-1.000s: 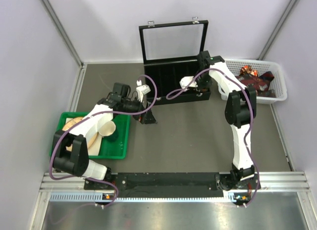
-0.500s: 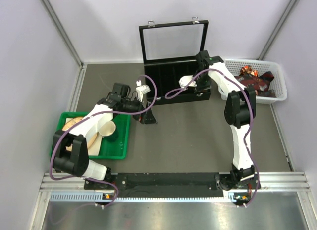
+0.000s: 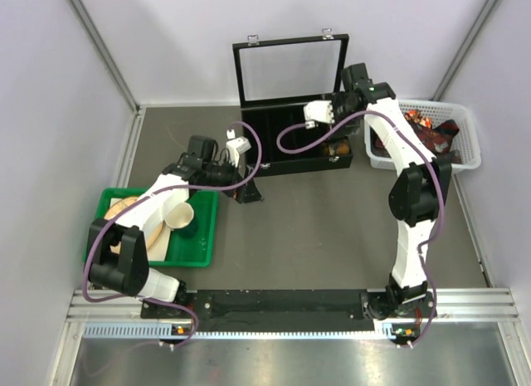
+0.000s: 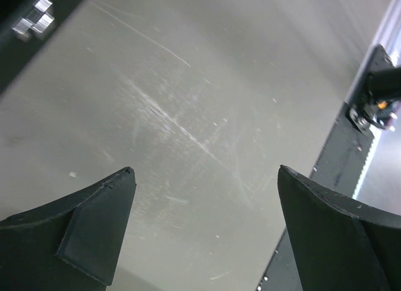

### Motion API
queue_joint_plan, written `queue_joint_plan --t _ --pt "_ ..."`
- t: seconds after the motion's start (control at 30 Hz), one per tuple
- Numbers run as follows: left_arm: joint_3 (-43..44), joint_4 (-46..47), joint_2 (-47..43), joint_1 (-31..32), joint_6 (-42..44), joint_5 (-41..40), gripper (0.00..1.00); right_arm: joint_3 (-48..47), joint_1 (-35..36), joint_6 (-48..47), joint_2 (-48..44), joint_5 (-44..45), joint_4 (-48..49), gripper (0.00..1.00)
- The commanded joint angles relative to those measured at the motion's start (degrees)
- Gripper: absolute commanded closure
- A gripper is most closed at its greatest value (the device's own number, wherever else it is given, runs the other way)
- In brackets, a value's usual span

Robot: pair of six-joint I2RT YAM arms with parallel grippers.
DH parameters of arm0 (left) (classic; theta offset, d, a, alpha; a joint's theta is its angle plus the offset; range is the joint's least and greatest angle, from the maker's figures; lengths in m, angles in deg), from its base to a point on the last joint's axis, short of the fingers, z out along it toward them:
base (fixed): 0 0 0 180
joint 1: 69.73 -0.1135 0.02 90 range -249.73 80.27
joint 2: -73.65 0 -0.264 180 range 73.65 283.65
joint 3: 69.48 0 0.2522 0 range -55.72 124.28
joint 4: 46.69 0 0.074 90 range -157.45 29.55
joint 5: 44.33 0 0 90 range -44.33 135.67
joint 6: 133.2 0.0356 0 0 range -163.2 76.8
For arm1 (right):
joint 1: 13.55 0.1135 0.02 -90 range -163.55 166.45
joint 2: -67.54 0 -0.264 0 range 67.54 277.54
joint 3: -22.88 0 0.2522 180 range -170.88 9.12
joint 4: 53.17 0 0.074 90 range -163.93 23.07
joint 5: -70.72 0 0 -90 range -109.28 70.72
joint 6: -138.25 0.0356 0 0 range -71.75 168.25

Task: Roll the ties
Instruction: Place the tie in the storage box, then reset both arms

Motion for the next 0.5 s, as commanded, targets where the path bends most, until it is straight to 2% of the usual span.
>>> queue_joint_plan --t 0.0,0.03,0.1,0.17,0.23,0.37,0.43,0.47 --pt "5.94 2.98 -0.35 -0.27 -0.99 -4.7 0.01 -4.97 -1.07 13.63 -3.89 -4.43 5.64 0.19" --pt "6.83 2.89 -0.17 -0.27 -2.56 -6.37 0.01 -6.29 -1.33 16.88 -4.06 -5.04 6.77 0.15" --pt "10.24 2.98 0.62 -0.27 -7.64 -15.32 0.01 -8.94 -2.2 27.24 -5.81 -6.36 8.62 0.06" --pt "17.25 -3.39 2.28 -0.44 -3.75 -16.93 0.01 -7.9 -2.91 38.37 -8.18 -5.85 13.09 0.01" --pt "22.02 -8.25 5.53 -0.88 -3.19 -17.36 0.01 -4.83 -3.53 45.09 -12.57 -5.49 15.48 0.01" --pt "30.02 -14.59 9.67 -1.15 -1.7 -19.21 0.01 0.28 -4.32 59.16 -19.44 -10.92 12.77 0.01" --pt "31.36 -14.26 10.11 -1.32 -2.48 -22.8 0.01 4.3 -4.41 63.47 -22.85 -12.95 10.83 0.01" --pt "31.53 -13.82 10.38 -1.41 -3.88 -24.04 0.01 6.42 -4.49 69.06 -24.27 -14.44 10.57 0.01"
